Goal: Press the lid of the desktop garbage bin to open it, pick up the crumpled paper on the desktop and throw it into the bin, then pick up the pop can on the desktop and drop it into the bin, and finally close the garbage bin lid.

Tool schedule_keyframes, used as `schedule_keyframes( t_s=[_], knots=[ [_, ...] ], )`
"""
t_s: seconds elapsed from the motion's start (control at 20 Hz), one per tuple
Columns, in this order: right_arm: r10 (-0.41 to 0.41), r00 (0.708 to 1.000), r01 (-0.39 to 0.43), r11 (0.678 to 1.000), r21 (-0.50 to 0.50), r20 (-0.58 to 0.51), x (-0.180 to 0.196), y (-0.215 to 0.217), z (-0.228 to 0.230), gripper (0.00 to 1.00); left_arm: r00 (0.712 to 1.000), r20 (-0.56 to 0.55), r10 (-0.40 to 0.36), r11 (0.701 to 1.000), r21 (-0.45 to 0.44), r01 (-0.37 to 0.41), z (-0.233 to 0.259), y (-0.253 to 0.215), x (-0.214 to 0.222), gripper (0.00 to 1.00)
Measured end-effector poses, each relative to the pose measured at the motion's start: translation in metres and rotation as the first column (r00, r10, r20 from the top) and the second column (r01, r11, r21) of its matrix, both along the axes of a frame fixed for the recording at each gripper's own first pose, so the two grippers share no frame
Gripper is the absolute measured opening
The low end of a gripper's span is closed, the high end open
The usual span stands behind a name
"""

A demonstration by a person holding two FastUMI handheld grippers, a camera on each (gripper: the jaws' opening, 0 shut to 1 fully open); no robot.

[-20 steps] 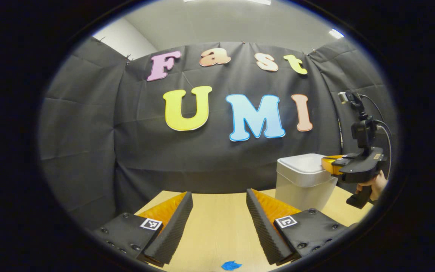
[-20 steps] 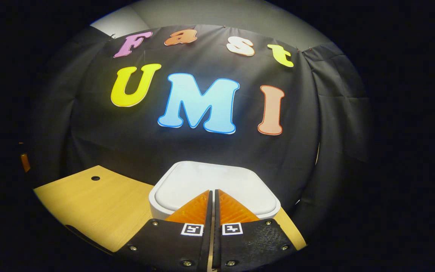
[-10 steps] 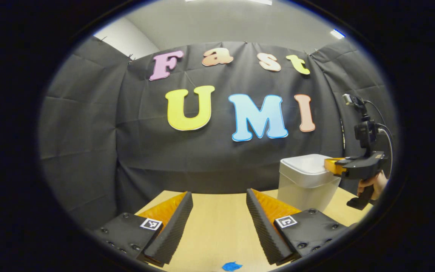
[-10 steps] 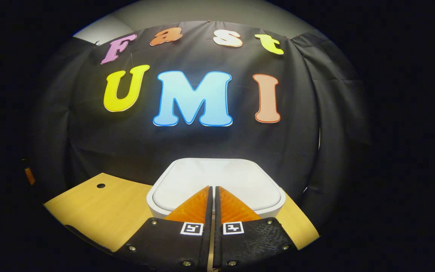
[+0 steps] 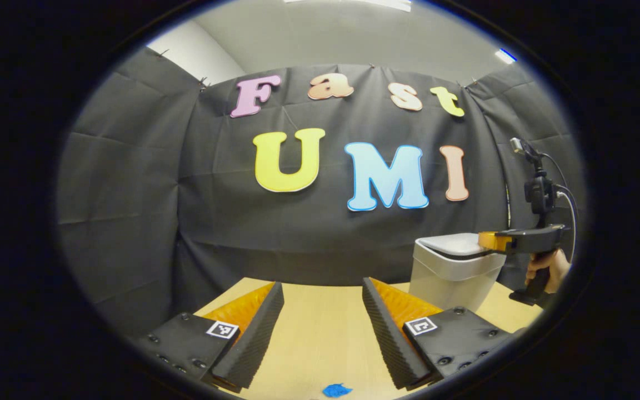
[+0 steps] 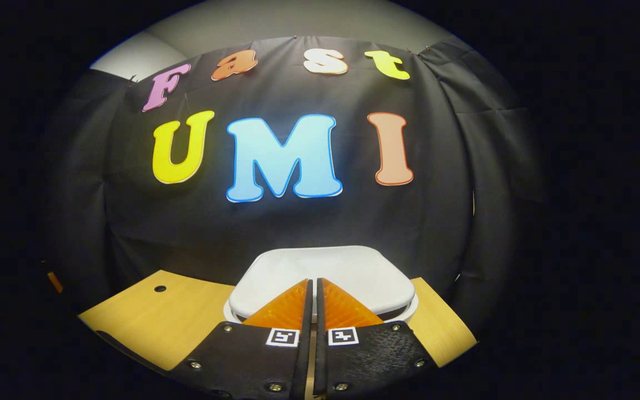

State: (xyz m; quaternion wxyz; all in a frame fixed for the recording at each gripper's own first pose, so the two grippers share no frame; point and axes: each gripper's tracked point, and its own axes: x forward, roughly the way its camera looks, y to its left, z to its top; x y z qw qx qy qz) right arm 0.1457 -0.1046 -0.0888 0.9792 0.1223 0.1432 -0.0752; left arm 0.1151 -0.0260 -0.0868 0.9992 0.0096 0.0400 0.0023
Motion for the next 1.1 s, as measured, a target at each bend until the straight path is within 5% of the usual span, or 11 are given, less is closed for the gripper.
schedule_keyframes(
  t_s=[0.3,0.85,1.1],
  knots=[
    [-0.01,0.994,0.022,0.994,-0.106,0.109,-0.003,-0.009,0.051,0.05,1.0,0.01,0.011,1.0,-0.009,-0.011,0.005,0.001,-0.011,0.95],
    [-0.003,0.994,0.014,0.995,-0.101,0.108,-0.039,0.005,0.053,0.05,1.0,0.014,0.001,1.0,-0.003,-0.001,0.001,0.009,-0.024,0.91],
    [0.034,0.997,-0.031,0.999,-0.042,0.074,-0.064,0.028,0.039,0.16,1.0,0.003,-0.008,1.0,-0.006,0.008,-0.004,0.009,-0.03,0.95]
  ],
)
